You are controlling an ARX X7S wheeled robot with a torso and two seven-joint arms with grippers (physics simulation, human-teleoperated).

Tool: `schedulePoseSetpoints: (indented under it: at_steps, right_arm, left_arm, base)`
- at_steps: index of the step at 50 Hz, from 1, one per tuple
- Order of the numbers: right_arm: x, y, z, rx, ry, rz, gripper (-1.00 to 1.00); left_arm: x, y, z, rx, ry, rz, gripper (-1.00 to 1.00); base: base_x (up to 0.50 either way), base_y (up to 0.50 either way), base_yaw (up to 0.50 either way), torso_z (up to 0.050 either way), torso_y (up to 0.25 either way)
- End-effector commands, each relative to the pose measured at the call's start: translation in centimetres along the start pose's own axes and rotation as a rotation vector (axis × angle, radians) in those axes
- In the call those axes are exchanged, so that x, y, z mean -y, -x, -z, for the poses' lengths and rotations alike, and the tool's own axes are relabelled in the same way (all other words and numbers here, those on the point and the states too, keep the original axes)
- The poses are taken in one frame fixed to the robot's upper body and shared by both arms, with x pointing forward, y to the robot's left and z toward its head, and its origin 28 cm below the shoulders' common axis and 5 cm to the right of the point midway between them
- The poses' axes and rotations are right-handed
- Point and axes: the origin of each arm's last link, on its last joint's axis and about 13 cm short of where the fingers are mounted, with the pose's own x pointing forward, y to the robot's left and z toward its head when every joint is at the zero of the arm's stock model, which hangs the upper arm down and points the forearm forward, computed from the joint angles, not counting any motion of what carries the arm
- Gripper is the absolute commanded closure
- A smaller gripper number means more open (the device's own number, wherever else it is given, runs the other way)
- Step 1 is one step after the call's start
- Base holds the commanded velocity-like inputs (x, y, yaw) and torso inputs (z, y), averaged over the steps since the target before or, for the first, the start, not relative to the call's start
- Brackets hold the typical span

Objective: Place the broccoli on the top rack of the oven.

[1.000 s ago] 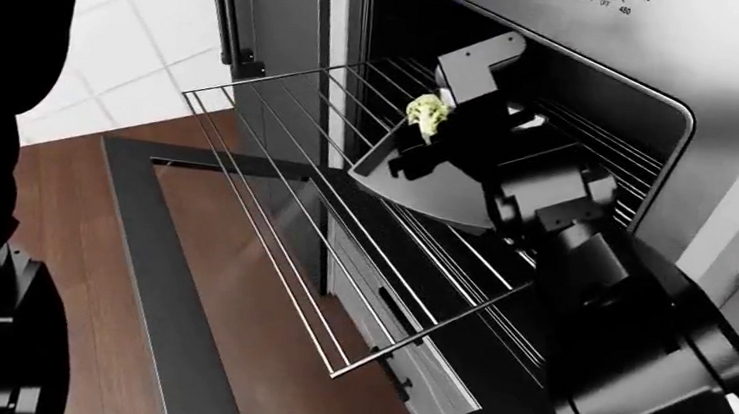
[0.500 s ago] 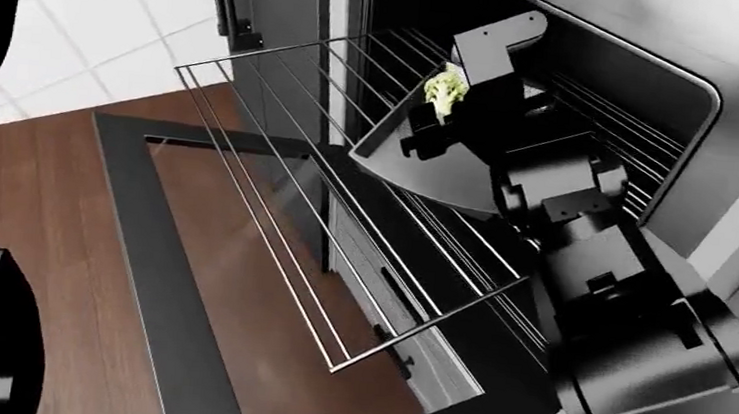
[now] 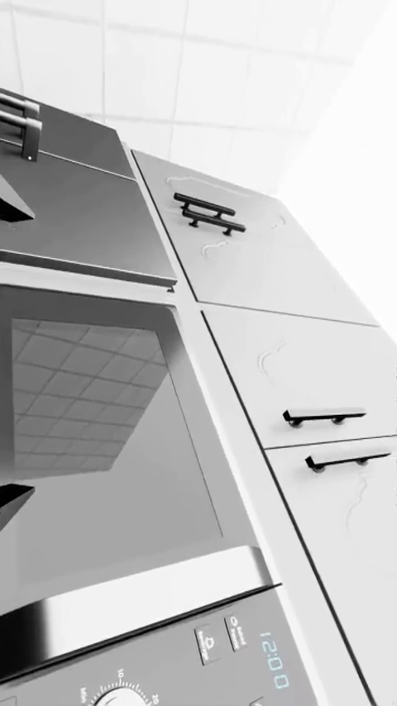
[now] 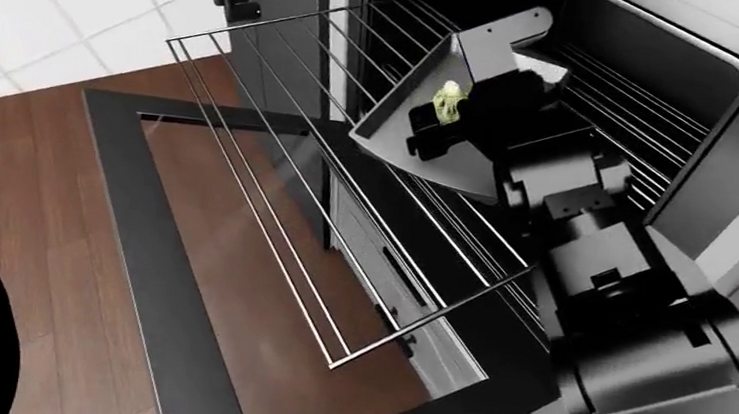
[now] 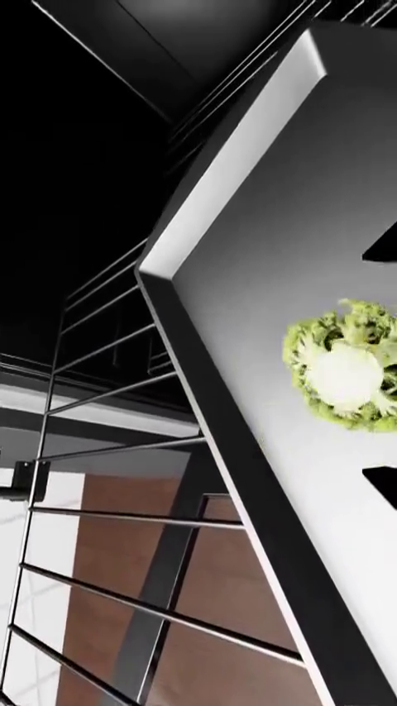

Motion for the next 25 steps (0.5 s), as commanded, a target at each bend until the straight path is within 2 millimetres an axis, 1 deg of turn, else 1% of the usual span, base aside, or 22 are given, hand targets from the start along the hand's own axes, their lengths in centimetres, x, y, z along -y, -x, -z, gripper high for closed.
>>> schedulePoseSetpoints:
  at_steps: [1,7,21,25]
  right_arm:
    - [0.3,0.1,-0.4,0.008,-0.014,0.02,-1.0]
    - [0.4,0.2,-0.7,0.023,-0.029,0.028,-1.0]
    - [0.3,0.2,-2.6,0.145,-0.09,-0.016,-1.0]
    - [0.1,0.2,-2.9,0.169,-0.115,-0.029,-1.0]
  left_arm:
    - [0.0,0.0,0.0,0.005,0.006,-0.001,-1.0]
    - [0.0,0.0,0.1,0.004,0.011,-0.005,-1.0]
    - [-0.2,0.2,0.7,-0.003,0.025,-0.018,-1.0]
    - [-0.2,0.2,0.9,-0.006,0.031,-0.021,-1.0]
  base:
    - [0.0,0.0,0.0,0.0,0.0]
    - [0.0,0.0,0.0,0.0,0.0]
    - [0.0,0.0,0.0,0.0,0.0]
    - [0.0,0.0,0.0,0.0,0.0]
